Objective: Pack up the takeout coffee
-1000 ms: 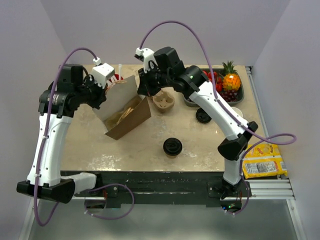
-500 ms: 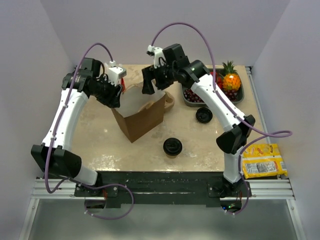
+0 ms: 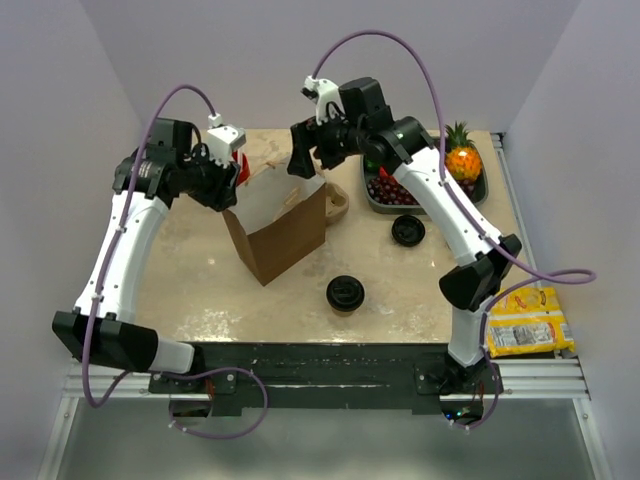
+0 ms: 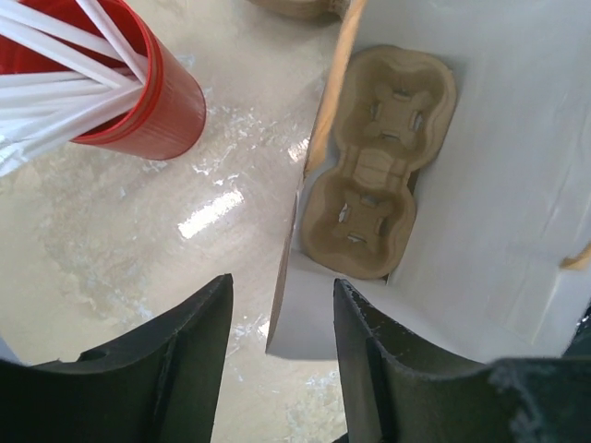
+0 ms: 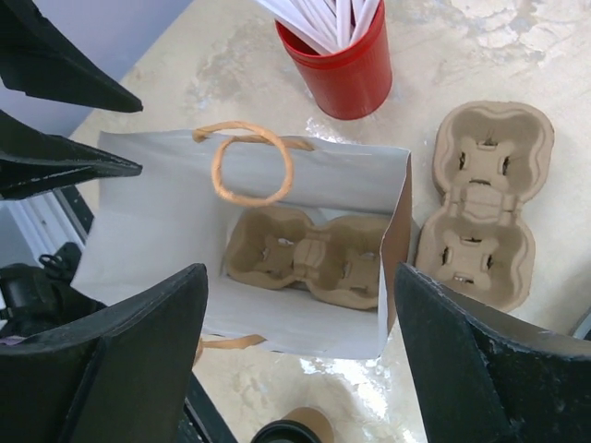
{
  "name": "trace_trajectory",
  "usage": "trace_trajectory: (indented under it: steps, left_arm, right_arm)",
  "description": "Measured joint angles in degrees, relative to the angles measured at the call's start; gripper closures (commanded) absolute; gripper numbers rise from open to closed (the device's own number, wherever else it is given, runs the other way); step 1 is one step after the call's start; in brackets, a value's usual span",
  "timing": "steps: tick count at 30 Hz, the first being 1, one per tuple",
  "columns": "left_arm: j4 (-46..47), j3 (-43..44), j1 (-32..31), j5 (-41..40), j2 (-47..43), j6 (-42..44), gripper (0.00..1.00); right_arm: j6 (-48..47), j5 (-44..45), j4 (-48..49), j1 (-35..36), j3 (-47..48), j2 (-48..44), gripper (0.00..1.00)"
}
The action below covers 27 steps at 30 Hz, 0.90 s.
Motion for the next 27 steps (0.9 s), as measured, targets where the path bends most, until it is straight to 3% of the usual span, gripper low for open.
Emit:
trace_trajectory:
  steps: [2,5,8,9,17,27]
  left_arm:
    - [-0.02,-0.52,0.00,-0.02,0.90,-0.24,0.50]
    - [0.00,-0.70,0.00,-0.02,2.69,-0.59,0.61]
    - [-0.02,-0.72,0.00,0.26,3.85,-0.72,0.95]
    - [-0.02,-0.72,0.02,0.50,4.04,-0.63,1.00]
    - [-5.55,6.29,0.15,6.21,6.01,0.37,1.00]
    - [-11.43,13.92,0.33,12.46,2.03,1.42,1.00]
  right_arm:
    - [-0.74,0.46,-0.02,0.04,-0.48,0.42,0.19]
    - [-1.92,2.56,-0.17,0.04,-2.21,0.83,0.33]
    - [-3.61,4.22,-0.39,0.04,-4.35,1.49,0.91]
    - [-4.20,4.57,-0.48,0.04,-4.87,1.79,1.00]
    - [-3.06,5.25,-3.89,0.28,0.26,3.52,1.00]
    - [-0.98,4.00,-6.60,3.23,1.42,-7.54,1.00]
